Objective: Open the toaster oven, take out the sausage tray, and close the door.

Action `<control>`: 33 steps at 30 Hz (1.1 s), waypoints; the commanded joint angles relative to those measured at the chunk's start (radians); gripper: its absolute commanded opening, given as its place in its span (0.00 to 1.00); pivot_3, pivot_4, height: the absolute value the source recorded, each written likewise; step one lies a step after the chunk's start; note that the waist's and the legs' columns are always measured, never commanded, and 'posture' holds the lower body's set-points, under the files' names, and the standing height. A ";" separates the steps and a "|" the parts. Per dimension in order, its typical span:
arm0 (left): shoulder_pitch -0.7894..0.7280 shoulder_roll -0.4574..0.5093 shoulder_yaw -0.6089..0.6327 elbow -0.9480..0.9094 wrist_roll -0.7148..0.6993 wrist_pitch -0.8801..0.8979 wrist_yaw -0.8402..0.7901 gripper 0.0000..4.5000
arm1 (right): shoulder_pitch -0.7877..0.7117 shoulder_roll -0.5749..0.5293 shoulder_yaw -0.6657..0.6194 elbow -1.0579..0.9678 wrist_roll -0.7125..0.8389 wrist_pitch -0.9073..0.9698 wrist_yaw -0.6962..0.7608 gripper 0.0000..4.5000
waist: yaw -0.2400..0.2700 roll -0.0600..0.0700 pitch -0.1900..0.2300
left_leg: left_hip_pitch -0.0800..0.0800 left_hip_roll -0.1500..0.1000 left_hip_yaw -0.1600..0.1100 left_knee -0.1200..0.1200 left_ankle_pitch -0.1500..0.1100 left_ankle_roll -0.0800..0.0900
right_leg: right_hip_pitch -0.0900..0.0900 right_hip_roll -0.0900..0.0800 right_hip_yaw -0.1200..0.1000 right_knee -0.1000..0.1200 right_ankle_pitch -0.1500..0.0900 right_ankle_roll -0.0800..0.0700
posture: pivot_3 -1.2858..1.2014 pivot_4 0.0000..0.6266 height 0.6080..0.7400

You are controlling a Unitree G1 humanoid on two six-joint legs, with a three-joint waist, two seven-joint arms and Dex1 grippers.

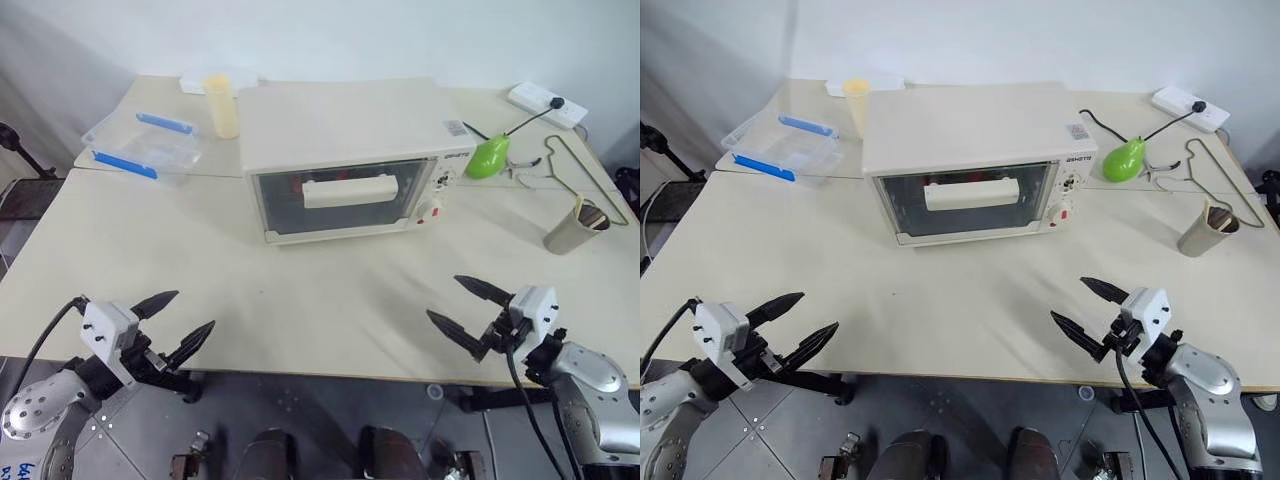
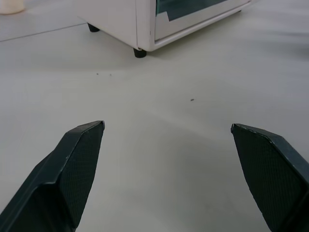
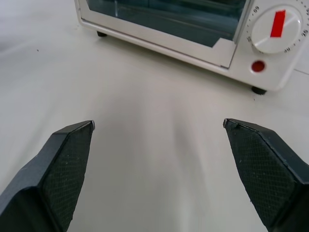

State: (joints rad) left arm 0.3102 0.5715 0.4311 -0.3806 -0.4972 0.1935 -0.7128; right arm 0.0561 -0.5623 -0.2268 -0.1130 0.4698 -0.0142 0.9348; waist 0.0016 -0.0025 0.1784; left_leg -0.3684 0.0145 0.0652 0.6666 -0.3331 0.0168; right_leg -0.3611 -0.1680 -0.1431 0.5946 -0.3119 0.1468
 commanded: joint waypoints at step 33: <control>-0.191 -0.056 0.029 0.024 -0.251 0.135 0.075 0.99 | -0.445 0.085 0.214 -0.111 0.064 0.163 0.107 1.00 | -0.006 0.000 0.000 | -0.003 -0.002 0.005 0.000 0.000 -0.001 | -0.010 0.002 0.007 0.008 0.000 0.000 | 0.52 0.24 1.00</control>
State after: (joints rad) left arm 0.1342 0.5158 0.4498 -0.3428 -0.7174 0.3261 -0.6418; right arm -0.3790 -0.4712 -0.0219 -0.1557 0.5368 0.2140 0.9974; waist -0.0044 -0.0027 0.1785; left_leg -0.3716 0.0121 0.0718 0.6667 -0.3335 0.0157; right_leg -0.3723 -0.1655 -0.1354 0.6028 -0.3119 0.1468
